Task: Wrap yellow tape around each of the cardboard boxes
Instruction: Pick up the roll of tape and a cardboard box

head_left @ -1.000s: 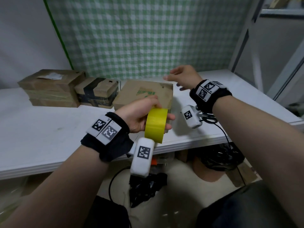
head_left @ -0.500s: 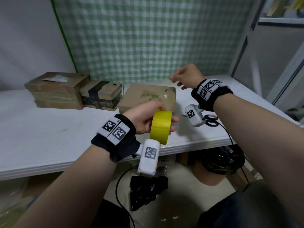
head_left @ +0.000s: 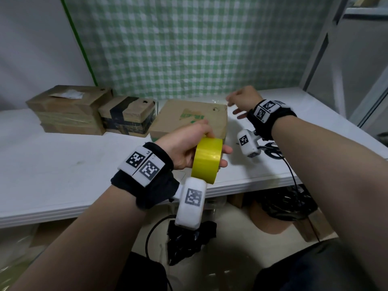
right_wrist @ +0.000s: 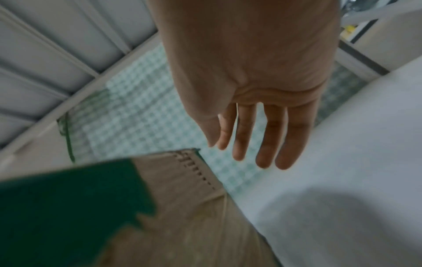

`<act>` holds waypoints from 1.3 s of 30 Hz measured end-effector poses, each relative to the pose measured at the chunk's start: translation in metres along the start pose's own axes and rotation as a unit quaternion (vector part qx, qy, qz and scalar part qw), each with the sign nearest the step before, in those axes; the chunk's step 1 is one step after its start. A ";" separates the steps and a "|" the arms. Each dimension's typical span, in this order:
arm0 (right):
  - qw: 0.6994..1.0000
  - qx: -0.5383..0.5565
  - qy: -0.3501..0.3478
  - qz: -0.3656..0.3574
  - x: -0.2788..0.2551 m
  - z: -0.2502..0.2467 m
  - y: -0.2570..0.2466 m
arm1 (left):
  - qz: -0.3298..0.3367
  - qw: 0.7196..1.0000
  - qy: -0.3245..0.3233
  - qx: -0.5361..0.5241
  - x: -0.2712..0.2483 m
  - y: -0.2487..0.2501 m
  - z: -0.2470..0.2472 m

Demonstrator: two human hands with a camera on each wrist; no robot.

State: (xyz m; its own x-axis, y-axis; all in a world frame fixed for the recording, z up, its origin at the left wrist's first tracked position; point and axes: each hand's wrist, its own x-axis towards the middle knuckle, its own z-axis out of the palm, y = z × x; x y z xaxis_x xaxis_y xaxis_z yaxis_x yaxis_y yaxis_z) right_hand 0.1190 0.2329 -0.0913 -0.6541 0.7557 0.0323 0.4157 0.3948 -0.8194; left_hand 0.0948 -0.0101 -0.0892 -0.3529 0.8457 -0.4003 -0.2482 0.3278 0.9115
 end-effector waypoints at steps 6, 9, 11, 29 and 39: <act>0.989 0.015 -0.034 -0.140 -0.031 -0.013 -0.020 | 0.013 1.000 -0.005 -0.010 0.002 -0.001 0.001; 0.979 -0.046 -0.104 -0.169 -0.053 -0.012 -0.024 | 0.017 1.000 -0.003 -0.004 -0.005 -0.001 0.004; 0.965 -0.094 -0.165 -0.180 -0.067 -0.007 -0.023 | 0.017 1.000 -0.005 0.001 -0.008 0.000 0.006; 0.950 -0.251 -0.171 -0.077 -0.030 0.023 -0.026 | 0.044 0.999 0.007 -0.014 -0.004 -0.006 0.000; 0.945 -0.230 -0.172 -0.153 -0.091 0.013 -0.020 | 0.049 0.998 0.023 -0.011 -0.012 -0.006 0.006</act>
State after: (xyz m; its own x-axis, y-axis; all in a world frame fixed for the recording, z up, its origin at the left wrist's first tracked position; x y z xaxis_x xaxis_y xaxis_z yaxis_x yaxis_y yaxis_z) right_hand 0.1619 0.1494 -0.0852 -0.9225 0.3851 -0.0251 0.3522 0.8134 -0.4630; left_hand 0.1062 -0.0199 -0.0892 -0.4180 0.8525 -0.3138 -0.2297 0.2350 0.9445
